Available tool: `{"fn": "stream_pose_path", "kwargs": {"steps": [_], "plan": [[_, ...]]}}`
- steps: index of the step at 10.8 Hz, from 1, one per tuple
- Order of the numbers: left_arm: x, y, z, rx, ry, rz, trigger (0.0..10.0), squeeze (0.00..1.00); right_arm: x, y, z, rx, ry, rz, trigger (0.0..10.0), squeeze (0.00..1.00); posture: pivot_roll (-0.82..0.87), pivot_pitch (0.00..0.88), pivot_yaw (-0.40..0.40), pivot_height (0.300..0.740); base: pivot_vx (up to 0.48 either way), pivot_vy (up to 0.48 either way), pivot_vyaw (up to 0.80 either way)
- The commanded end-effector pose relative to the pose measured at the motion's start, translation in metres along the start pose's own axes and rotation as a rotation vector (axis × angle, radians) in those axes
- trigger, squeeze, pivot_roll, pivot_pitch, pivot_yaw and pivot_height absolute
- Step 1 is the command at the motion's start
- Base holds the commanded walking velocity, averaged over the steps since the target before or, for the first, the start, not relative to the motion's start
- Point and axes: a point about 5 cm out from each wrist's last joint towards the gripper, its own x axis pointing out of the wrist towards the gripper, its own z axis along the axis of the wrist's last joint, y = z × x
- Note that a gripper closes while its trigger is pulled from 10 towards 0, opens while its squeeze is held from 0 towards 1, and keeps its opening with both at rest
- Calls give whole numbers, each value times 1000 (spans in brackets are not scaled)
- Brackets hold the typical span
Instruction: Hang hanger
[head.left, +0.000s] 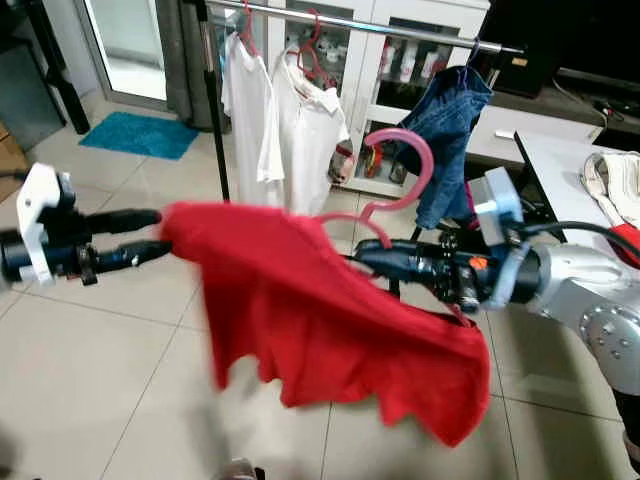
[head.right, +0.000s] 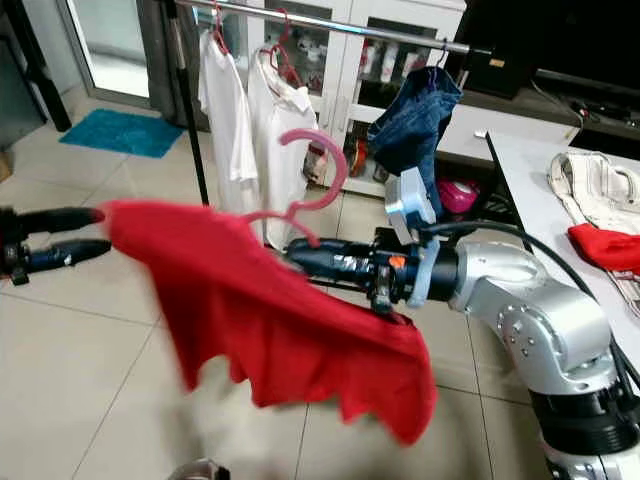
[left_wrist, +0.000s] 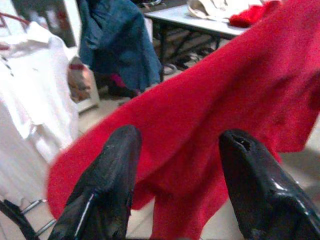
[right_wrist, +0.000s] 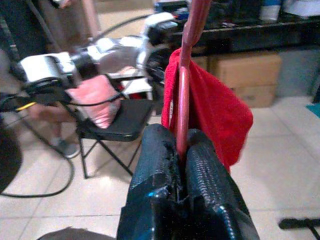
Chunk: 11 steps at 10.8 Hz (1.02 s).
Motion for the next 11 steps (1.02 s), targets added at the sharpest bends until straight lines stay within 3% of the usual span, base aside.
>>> {"fn": "stream_pose_path", "kwargs": {"steps": [1,4,5,6,11], "plan": [[3,0,-3,11,51,-42,10000,0,-1,4,9,-27,-12,45,10000,0,-20,0,-57,740,0,0,0],[13,1,3,32,43,-103,10000,0,-1,9,7,-17,0,82,10000,0,-25,0,-52,740,0,0,0],[15,-1,2,22,39,-138,5608,0,-1,8,6,-16,5,75,10000,0,-24,0,-53,740,0,0,0],[16,-1,1,1,30,-148,0,0,-1,7,5,-13,8,70,10000,0,-22,0,-55,740,0,0,0],[10,-6,-13,-47,39,-162,0,0,-2,6,1,-9,20,49,10000,0,-24,0,-57,740,0,0,0]]}}
